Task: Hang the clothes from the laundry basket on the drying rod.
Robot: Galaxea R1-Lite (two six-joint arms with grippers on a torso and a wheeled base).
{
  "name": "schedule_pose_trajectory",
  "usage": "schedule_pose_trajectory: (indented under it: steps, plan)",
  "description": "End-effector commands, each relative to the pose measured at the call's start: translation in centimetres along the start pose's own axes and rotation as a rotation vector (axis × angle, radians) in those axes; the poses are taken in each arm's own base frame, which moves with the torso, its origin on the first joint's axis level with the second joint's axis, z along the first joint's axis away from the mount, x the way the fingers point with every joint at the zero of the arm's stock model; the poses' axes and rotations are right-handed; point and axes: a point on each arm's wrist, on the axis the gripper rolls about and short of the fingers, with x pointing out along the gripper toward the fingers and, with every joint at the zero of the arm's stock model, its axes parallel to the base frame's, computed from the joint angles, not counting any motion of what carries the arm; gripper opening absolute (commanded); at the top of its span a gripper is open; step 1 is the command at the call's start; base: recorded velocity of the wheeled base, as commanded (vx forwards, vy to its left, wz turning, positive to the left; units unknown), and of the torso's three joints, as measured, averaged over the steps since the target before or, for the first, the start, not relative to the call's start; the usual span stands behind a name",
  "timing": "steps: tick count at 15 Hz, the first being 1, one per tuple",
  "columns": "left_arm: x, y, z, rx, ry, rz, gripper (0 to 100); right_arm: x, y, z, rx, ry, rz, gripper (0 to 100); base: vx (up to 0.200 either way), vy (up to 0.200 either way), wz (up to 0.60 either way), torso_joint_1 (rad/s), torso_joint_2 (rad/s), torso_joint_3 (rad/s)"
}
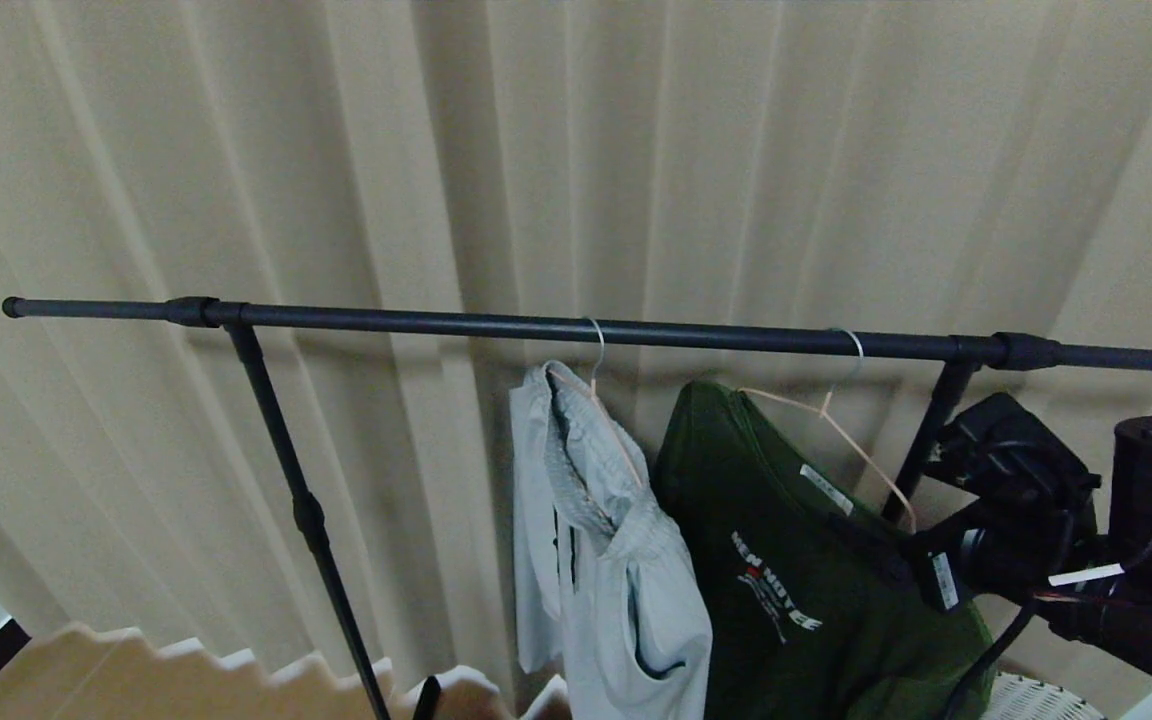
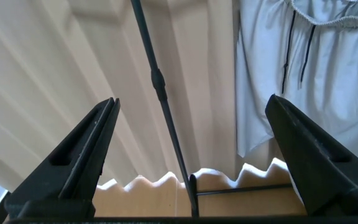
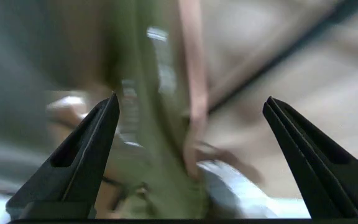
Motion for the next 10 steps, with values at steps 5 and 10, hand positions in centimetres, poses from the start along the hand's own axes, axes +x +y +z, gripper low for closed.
schedule_pose_trajectory:
  steps: [5,10]
  plan:
    - [0.0,0.0,-0.1,-0.025,0.007,0.011,100,-6.0,-0.7,-0.4,0.138,-0.298,0.001,100,0.000,0.000,0.00,0.000,0.00,0.000]
    - [0.0,0.0,-0.4,-0.197,0.037,0.037,100,-13.3,-2.9,-4.2,0.198,-0.341,-0.223,100,0.000,0.000,0.00,0.000,0.00,0.000]
